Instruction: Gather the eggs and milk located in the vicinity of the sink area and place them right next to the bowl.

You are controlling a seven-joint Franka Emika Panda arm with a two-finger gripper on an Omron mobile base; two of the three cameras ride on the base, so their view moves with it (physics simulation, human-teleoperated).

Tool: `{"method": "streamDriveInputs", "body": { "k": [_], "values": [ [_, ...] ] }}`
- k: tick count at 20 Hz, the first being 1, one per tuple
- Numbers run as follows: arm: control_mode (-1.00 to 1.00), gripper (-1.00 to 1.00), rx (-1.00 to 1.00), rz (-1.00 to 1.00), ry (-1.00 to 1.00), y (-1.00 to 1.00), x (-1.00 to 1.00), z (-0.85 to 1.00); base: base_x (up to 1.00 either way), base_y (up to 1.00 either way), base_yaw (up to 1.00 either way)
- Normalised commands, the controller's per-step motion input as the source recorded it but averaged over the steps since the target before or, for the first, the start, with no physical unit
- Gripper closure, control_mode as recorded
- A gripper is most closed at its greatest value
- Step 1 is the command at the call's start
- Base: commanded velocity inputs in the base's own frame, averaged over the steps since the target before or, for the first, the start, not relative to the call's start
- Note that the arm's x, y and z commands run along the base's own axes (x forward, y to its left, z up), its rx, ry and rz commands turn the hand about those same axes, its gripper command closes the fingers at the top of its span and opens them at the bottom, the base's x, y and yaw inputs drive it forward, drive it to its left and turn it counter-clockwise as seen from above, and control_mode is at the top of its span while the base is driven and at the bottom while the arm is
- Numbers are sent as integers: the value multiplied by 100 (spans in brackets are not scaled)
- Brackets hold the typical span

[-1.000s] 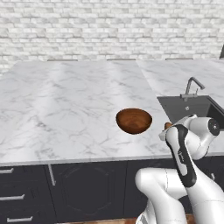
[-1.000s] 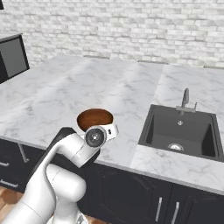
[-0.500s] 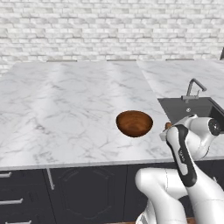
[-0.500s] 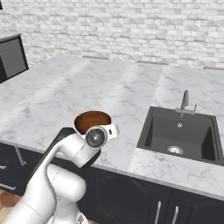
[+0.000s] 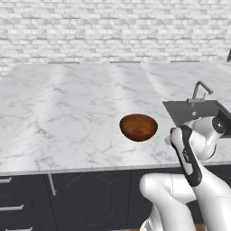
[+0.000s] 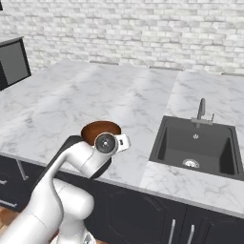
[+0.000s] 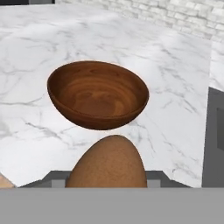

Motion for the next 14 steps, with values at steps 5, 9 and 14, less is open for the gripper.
{"method": "streamDriveInputs", "body": {
  "k": [5, 9, 14],
  "values": [
    [-100, 100, 0, 9, 2, -35, 17, 0, 0, 0, 0],
    [-100, 100, -1, 20, 0, -20, 44, 0, 0, 0, 0],
    [-100, 100, -11, 27, 0, -13, 54, 0, 0, 0, 0]
  ]
}}
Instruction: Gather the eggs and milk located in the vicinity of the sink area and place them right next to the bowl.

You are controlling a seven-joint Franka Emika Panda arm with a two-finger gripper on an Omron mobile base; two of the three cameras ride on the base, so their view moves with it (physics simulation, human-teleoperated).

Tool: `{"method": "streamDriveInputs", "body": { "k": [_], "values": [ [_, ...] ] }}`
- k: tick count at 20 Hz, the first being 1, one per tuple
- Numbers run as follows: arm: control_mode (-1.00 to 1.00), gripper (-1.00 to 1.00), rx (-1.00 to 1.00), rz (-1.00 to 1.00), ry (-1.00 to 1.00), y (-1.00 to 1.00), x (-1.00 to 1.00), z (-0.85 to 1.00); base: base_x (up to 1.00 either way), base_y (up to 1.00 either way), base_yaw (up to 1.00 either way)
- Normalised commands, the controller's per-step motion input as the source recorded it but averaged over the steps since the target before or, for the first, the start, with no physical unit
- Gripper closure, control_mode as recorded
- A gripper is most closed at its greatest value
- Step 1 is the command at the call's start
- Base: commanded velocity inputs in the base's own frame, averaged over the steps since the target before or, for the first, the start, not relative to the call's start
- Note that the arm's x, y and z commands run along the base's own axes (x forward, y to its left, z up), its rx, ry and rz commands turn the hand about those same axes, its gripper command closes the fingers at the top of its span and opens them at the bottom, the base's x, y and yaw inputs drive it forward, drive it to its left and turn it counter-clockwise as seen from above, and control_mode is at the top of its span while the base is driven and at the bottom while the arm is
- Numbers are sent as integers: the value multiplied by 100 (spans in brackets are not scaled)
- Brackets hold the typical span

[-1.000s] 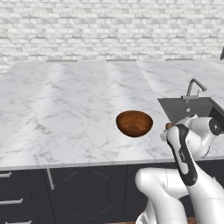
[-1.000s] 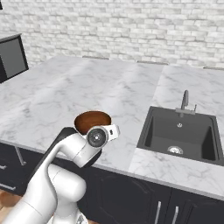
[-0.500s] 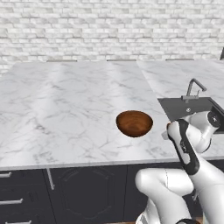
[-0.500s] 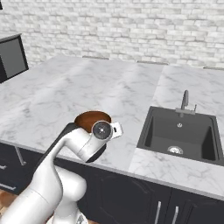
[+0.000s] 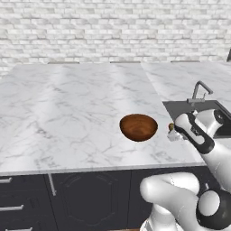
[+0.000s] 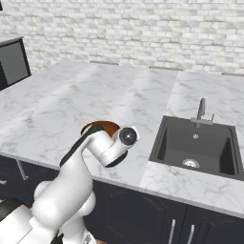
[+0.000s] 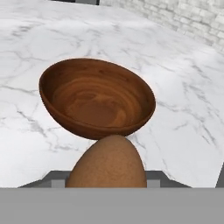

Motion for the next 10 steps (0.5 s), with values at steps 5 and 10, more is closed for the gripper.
{"method": "streamDriveInputs", "body": {
  "k": [5, 10],
  "values": [
    [-100, 100, -15, 16, 0, -34, 10, -4, 0, 0, 0],
    [-100, 100, -7, 2, 0, -12, 0, -20, 0, 0, 0]
  ]
}}
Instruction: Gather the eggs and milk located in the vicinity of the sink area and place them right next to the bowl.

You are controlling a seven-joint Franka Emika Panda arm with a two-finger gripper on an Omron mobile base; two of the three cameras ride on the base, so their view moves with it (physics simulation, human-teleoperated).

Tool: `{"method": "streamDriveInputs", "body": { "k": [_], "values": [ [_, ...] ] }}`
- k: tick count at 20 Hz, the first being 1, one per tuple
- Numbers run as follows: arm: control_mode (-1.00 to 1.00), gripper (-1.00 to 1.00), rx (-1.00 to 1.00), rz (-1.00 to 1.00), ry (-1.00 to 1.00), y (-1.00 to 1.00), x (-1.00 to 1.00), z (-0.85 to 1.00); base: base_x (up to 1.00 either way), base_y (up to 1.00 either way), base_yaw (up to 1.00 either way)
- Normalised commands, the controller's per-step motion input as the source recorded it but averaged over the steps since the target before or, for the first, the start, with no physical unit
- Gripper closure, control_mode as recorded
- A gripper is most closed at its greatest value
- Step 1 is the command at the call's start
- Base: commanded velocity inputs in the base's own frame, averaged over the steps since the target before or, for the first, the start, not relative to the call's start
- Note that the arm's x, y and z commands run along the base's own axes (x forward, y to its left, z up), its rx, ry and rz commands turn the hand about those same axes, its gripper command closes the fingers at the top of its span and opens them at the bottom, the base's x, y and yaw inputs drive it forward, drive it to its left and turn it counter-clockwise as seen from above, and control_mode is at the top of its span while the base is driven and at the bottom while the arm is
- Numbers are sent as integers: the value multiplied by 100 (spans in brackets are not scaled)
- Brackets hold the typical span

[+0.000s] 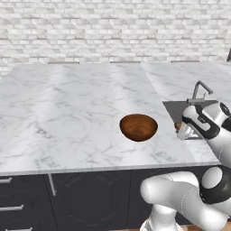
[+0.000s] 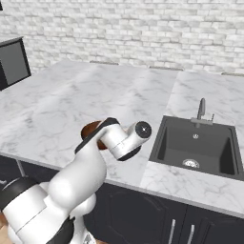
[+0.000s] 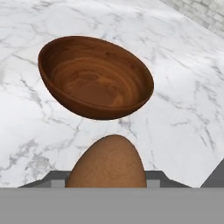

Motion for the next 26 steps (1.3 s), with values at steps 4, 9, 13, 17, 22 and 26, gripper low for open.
{"method": "streamDriveInputs", "body": {
  "k": [4, 9, 13, 17, 22, 26],
  "values": [
    [-100, 100, 0, 0, -2, 0, 5, -9, 0, 0, 0],
    [-100, 100, 0, 1, -3, 15, 0, -19, 0, 0, 0],
    [-100, 100, 0, 5, 0, 41, 0, -26, 0, 0, 0],
    [-100, 100, 0, 4, 0, 13, 0, -16, 0, 0, 0],
    [-100, 100, 0, 2, 3, 1, 7, -20, 0, 0, 0],
    [-100, 100, 0, 3, 11, 9, 30, -22, 0, 0, 0]
  ]
}}
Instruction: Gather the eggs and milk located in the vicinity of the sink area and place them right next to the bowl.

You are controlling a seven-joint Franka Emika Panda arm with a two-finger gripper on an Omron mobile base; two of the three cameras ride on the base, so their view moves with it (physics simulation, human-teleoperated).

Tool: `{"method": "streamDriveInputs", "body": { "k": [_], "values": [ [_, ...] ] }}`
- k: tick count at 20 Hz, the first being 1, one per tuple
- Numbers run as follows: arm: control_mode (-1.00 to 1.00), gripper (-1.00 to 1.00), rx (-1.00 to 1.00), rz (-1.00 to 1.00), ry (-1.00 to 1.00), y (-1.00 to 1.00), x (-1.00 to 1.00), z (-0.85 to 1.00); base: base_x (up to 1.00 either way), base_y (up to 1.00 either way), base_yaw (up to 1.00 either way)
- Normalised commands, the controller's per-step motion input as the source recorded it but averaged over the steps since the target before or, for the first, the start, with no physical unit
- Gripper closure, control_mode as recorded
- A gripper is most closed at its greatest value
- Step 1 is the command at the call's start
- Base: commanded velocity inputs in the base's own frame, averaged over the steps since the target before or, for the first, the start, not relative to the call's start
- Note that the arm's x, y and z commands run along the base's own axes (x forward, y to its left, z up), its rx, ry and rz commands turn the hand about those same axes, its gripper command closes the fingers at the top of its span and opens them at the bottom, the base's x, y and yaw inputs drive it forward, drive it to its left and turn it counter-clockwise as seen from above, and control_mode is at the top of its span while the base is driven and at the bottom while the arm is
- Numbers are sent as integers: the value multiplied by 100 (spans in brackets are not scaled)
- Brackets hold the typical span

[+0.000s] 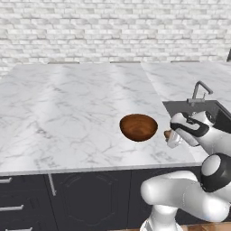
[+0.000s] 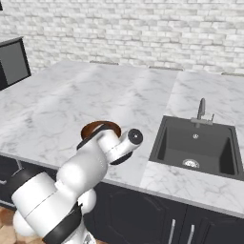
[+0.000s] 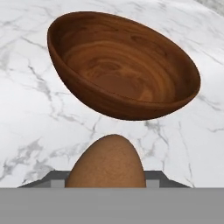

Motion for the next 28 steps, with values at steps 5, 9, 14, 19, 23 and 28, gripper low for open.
{"method": "streamDriveInputs", "body": {
  "k": [5, 9, 14, 19, 23, 28],
  "values": [
    [-100, 100, 0, 6, 10, 1, 27, -17, 0, 0, 0],
    [-100, 100, 0, 6, 5, 0, 27, -18, 0, 0, 0],
    [-100, 100, 0, 6, 1, 2, 26, -17, 0, 0, 0],
    [-100, 100, 0, 6, 0, 3, 25, -23, 0, 0, 0],
    [-100, 100, 0, 7, 0, 3, 25, -26, 0, 0, 0],
    [-100, 100, 0, 7, 0, 0, 30, -22, 0, 0, 0]
  ]
}}
